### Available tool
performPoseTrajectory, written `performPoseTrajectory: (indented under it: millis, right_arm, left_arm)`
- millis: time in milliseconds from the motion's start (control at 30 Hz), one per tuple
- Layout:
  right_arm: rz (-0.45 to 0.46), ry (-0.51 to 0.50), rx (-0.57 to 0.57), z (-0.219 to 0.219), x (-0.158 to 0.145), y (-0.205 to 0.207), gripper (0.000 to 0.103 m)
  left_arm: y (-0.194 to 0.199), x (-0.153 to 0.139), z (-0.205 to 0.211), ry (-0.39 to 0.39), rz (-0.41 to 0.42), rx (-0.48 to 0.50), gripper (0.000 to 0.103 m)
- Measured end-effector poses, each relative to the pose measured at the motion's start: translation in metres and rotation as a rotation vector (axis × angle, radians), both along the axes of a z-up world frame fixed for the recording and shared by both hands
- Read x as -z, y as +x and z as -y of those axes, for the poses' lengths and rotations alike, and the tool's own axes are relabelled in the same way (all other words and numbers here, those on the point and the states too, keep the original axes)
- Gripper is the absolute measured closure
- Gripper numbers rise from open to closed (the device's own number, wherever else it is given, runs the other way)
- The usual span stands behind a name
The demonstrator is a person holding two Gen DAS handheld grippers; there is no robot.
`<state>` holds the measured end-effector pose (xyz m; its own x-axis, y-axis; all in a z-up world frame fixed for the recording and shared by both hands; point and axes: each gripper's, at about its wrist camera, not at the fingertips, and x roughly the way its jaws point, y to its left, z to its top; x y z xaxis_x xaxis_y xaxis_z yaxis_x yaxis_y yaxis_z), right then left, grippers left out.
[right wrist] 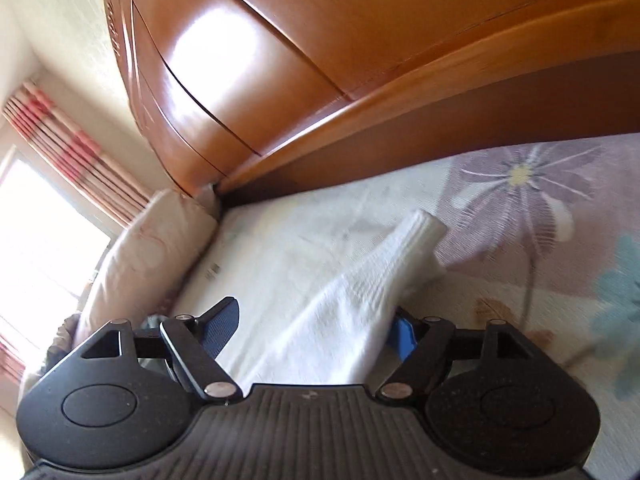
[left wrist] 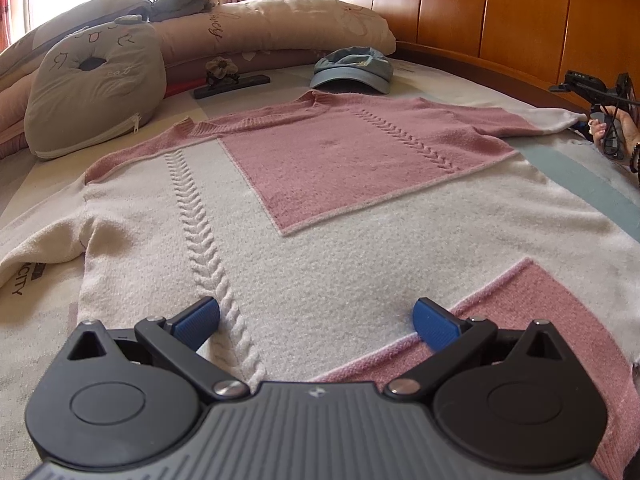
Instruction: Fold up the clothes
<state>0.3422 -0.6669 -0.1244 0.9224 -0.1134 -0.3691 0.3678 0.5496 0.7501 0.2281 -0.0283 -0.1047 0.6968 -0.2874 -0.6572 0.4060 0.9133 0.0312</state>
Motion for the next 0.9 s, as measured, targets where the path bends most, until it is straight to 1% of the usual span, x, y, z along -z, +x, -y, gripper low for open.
performPoseTrajectory:
  millis: [100,233,333,433,467,500,533,600,667,733,767,800,833,900]
  right_arm:
    - [0.019,-0.03,0.037,0.013,0.001,0.008,0.022]
    - [0.087,-0.068,0.118,0.031,-0.012,-0.001,0.022]
    - [0.072,-0.177,0.141,0.028,-0.032,-0.011,0.022]
    - [0.07,-0.304,0.104,0.012,-0.055,-0.016,0.02]
    - [0.061,-0.31,0.058,0.008,-0.059,-0.013,0.016]
    - [0.05,-0.31,0.005,0.005,-0.062,-0.008,0.01]
    - [0.033,-0.289,-0.067,0.001,-0.061,0.001,0.009]
    - [-0.004,-0.269,-0.161,-0.009,-0.055,0.019,0.009]
    - [-0.051,-0.221,-0.218,-0.014,-0.043,0.033,0.009]
    - [-0.124,-0.163,-0.213,-0.017,-0.026,0.038,0.009]
    - [-0.124,-0.173,-0.214,-0.02,-0.021,0.033,0.012]
    - [-0.124,-0.183,-0.216,-0.022,-0.017,0.028,0.013]
    - [-0.128,-0.182,-0.229,-0.024,-0.017,0.023,0.013]
    - [-0.157,-0.15,-0.247,-0.024,-0.025,0.018,0.013]
  left_arm:
    - [0.003,0.0,0.003,0.007,0.001,-0.009,0.001]
    - [0.005,0.0,0.006,0.009,-0.001,-0.02,0.001]
    - [0.007,0.0,0.007,0.01,0.0,-0.025,0.001]
    - [0.006,0.0,0.008,0.014,0.002,-0.031,0.001]
    - [0.006,0.0,0.008,0.015,0.002,-0.031,0.001]
    - [0.006,0.0,0.009,0.016,0.003,-0.032,0.001]
    - [0.006,0.0,0.009,0.014,0.004,-0.032,0.001]
    - [0.007,0.001,0.009,0.011,0.001,-0.036,0.001]
    - [0.007,0.0,0.009,0.014,0.002,-0.038,0.001]
    - [0.006,0.001,0.009,0.011,0.003,-0.038,0.001]
    - [0.006,0.001,0.008,0.009,0.004,-0.037,0.001]
    - [0.006,0.002,0.008,0.004,0.005,-0.037,0.001]
    - [0.006,0.002,0.007,0.001,0.006,-0.035,0.001]
    - [0.006,0.002,0.007,-0.001,0.009,-0.032,0.001]
